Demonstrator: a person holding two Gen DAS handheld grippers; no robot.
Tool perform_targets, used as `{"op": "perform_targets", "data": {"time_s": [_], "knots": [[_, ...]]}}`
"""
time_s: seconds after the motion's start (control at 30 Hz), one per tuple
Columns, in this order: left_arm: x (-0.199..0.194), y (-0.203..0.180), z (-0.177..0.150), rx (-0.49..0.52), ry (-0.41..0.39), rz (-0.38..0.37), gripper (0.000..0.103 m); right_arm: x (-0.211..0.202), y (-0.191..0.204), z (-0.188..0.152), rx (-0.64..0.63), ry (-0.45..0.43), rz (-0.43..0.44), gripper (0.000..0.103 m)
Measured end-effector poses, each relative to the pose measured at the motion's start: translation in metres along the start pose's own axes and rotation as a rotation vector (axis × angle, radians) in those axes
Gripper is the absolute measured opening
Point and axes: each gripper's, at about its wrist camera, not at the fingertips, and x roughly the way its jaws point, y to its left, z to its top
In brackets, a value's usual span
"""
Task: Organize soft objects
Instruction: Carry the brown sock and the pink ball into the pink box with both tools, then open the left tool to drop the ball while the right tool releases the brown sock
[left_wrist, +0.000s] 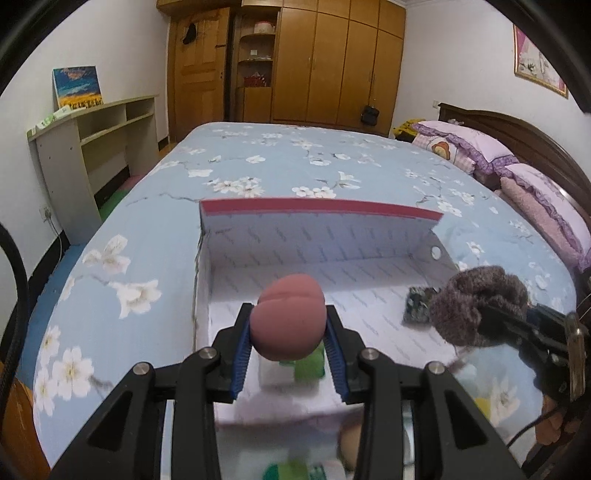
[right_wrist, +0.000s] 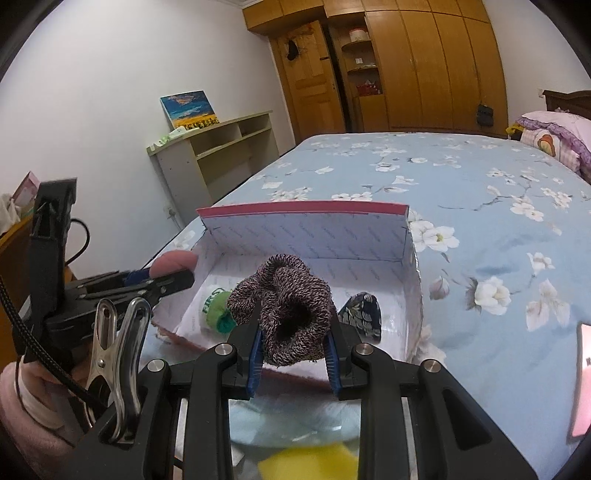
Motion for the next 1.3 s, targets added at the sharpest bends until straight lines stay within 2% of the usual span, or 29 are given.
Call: {"op": "perform_targets", "data": {"time_s": [0.2, 0.53, 0.63, 0.77, 0.97, 1.3], "knots": [[0.034, 0.000, 0.012, 0.023, 0.026, -0.010, 0.038, 0.023, -0.006, -0.003, 0.000, 0.037, 0.011, 0.028], [0.074, 0.009, 0.012, 0.061, 0.055, 0.041, 0.039, 0.058, -0.011, -0.009, -0.012, 0.101, 0.027, 0.028], [0.090, 0.010, 0.008, 0.111, 0.098, 0.067, 0.039, 0.074, -0.009, -0.014, -0.005, 0.145, 0.034, 0.028], [0.094, 0.005, 0.003, 0.185, 0.091, 0.095, 0.040, 0.082, -0.003, -0.015, -0.008, 0.151, 0.028, 0.028], [0.099, 0.010, 0.003, 0.184, 0.089, 0.084, 0.040, 0.087, 0.011, -0.014, -0.030, 0.174, 0.003, 0.028], [0.095, 0.005, 0.001, 0.205, 0.092, 0.085, 0.043, 0.090, 0.010, -0.016, -0.012, 0.185, 0.004, 0.030]]}}
